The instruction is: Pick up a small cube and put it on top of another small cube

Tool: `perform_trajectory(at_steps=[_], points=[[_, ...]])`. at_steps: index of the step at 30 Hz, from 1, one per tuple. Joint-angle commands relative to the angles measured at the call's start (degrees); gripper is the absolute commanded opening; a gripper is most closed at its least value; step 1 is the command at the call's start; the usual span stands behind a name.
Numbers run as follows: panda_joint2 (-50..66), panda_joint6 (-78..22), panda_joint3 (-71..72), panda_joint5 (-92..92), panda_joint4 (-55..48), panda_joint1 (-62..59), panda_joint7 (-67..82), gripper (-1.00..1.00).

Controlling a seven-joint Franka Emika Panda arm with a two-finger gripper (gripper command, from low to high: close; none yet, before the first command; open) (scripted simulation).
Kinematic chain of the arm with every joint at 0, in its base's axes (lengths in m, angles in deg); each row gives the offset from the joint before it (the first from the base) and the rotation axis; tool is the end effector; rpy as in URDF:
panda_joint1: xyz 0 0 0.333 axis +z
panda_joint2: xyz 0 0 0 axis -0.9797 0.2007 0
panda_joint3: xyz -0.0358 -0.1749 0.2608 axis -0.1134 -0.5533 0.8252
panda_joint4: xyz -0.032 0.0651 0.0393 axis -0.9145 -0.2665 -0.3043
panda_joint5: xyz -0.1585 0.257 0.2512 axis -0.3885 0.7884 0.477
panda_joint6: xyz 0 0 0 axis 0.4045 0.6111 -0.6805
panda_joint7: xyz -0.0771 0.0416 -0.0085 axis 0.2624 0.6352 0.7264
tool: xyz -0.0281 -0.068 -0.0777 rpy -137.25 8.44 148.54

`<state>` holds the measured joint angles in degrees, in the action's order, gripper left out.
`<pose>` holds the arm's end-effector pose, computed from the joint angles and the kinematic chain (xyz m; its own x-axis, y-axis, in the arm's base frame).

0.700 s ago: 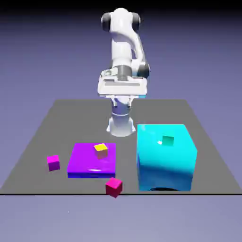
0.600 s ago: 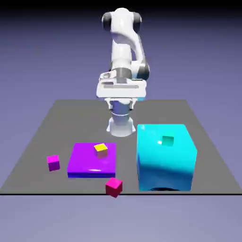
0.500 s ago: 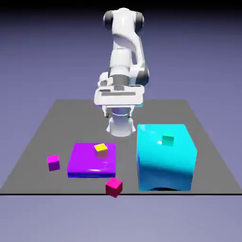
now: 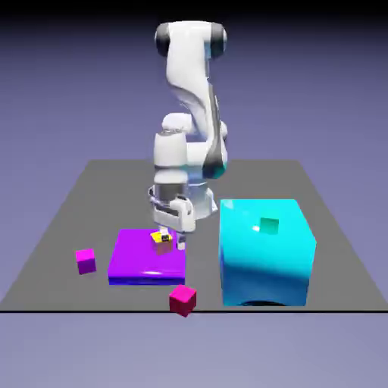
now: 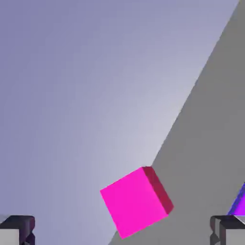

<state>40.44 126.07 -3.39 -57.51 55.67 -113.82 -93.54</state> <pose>0.4800 -0.0648 0.2668 -0.4278 -0.8819 -0.1982 -0.8503 0.4670 -0.2427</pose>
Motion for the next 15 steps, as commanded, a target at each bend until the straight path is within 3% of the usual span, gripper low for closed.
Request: perform_trajectory(at_steps=[1, 15], points=[[1.74, -0.28, 1.32, 0.61, -0.70, -1.58, -2.50, 0.00], [22.95, -3.64, 17.32, 8.00, -9.14, -21.33, -32.81, 0.00]])
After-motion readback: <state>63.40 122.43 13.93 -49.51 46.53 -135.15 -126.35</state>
